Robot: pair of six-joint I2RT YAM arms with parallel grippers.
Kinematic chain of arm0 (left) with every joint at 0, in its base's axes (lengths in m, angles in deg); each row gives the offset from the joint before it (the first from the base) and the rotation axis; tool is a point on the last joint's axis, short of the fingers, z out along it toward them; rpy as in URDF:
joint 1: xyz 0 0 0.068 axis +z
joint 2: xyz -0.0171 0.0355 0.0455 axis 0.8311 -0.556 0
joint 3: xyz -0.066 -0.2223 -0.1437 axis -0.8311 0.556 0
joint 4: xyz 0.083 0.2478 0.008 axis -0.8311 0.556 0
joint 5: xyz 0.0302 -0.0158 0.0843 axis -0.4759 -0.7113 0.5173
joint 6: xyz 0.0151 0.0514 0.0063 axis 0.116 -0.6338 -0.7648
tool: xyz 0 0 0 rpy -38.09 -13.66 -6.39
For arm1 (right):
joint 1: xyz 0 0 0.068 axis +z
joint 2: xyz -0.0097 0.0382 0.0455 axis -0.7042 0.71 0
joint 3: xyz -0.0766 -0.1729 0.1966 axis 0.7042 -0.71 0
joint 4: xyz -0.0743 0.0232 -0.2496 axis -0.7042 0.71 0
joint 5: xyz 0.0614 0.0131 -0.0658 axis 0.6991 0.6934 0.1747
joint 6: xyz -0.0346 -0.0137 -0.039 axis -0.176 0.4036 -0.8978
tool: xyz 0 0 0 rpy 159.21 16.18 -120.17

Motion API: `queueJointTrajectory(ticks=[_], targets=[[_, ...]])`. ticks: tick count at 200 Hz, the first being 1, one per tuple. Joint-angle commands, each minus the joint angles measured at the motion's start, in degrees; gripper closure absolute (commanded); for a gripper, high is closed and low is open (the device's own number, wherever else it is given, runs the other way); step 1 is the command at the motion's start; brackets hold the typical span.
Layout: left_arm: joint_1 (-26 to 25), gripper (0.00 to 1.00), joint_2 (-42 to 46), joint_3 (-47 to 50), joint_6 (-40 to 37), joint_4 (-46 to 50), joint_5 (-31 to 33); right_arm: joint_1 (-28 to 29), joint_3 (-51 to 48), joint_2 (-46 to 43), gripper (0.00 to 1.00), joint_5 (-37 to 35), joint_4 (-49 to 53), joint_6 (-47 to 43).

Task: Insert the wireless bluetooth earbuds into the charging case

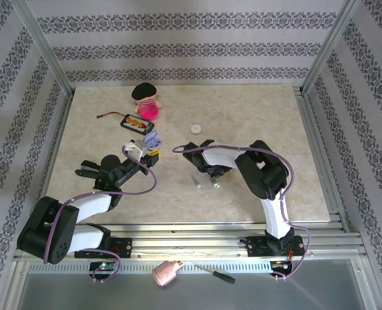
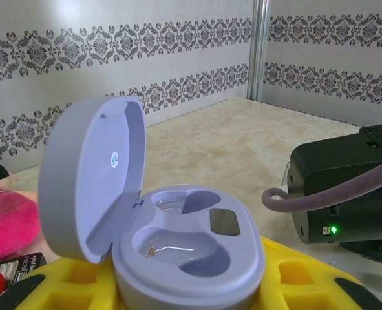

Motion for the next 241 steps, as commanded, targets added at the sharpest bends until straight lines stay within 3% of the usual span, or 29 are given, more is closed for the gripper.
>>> queueJointTrajectory(ticks=[1, 60, 124, 241], targets=[[0.8, 0.78, -0.4, 0.4, 0.6, -2.7, -1.0, -0.9, 0.7, 1.0, 0.72, 0.2, 3.2, 1.6], [0.8, 0.78, -0.6, 0.3, 0.7, -3.0, -1.1, -1.1, 0.6, 1.0, 0.8, 0.1, 3.0, 1.4], [0.9, 0.78, -0.9, 0.2, 0.8, -3.0, -1.3, -1.4, 0.4, -1.0, 0.82, 0.2, 1.6, 0.0], [0.8, 0.78, -2.9, -0.2, 1.2, -4.1, -2.8, -3.0, -8.2, -17.9, 0.82, 22.0, -14.8, 2.9]])
